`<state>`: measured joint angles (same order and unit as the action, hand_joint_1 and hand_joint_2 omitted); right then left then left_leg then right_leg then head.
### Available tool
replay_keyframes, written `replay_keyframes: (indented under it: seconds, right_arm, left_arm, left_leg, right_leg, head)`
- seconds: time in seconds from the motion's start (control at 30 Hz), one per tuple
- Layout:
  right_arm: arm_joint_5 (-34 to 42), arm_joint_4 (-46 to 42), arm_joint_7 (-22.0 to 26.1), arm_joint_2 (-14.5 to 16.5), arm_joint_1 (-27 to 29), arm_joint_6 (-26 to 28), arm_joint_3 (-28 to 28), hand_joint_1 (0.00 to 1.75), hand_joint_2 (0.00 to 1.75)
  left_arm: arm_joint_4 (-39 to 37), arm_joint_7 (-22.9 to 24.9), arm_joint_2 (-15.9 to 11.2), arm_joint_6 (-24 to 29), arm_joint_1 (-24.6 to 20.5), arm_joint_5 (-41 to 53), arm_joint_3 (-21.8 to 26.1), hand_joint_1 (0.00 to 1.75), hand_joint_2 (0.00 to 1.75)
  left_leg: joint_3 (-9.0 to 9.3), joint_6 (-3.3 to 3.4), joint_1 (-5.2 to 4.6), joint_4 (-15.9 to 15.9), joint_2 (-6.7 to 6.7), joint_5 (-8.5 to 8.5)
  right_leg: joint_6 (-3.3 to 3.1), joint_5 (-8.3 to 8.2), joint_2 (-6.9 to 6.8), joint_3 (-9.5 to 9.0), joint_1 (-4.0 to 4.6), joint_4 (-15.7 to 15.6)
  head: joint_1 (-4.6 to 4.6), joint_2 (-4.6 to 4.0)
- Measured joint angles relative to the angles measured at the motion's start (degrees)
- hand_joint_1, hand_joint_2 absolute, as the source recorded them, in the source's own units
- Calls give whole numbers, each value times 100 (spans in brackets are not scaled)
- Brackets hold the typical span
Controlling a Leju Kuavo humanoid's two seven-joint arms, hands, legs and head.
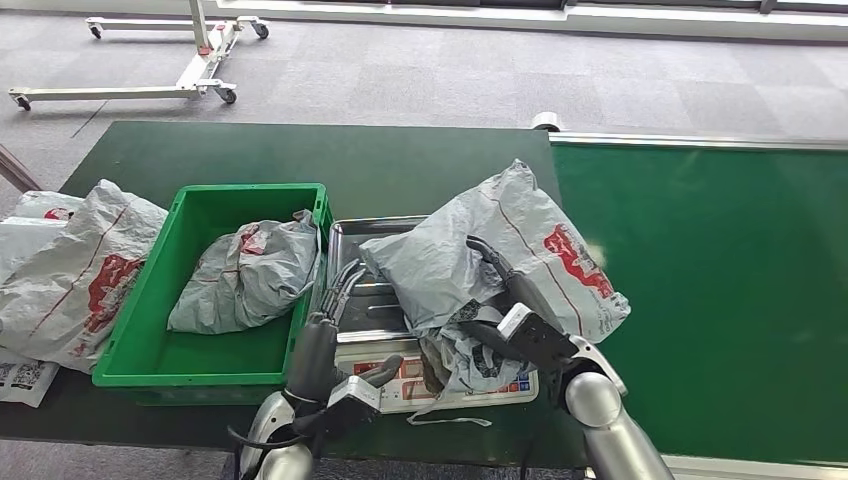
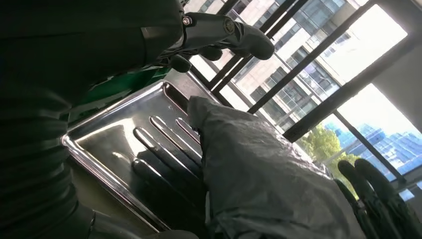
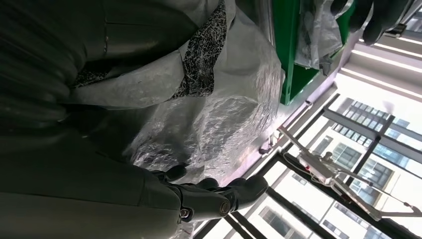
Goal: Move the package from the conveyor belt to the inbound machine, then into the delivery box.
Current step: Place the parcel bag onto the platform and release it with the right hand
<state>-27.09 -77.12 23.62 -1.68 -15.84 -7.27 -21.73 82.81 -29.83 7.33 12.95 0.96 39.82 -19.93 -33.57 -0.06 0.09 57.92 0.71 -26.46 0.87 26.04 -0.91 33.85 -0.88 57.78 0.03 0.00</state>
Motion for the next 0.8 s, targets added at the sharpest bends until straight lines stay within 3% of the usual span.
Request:
replay_keyframes:
  seconds: [0.27, 0.47, 0.6, 0.8]
  right_arm:
    - [-14, 183, 226, 2, -44, -157, -72, 0, 175]
    - [14, 215, 299, 8, -121, -217, -110, 0, 175]
    - [16, 229, 285, 29, -198, -258, -115, 0, 175]
    - [22, 298, 280, 46, -306, -263, -125, 0, 175]
  left_arm:
    - [-844, 69, -104, -7, -795, 1165, -478, 0, 175]
    - [-1907, 27, 52, 80, -1633, 1417, -918, 0, 175]
    - [-2456, 26, 220, 195, -2041, 1381, -1094, 173, 175]
    - [-2804, 61, 342, 333, -2263, 1258, -1199, 175, 175]
  left_leg:
    - [0, -3, 0, 1, -2, 3]
    - [-1, -1, 0, 2, -3, 7]
    - [-1, -1, -1, 3, -3, 7]
    - [0, -1, 0, 2, -2, 8]
  right_leg:
    - [0, -4, -2, -1, 0, 0]
    - [2, -11, -1, -1, -1, 0]
    - [2, -12, 0, -1, -1, 0]
    - [2, -11, 0, 0, 0, 0]
  head:
    - [1, 0]
    - [1, 0]
    - [1, 0]
    - [1, 0]
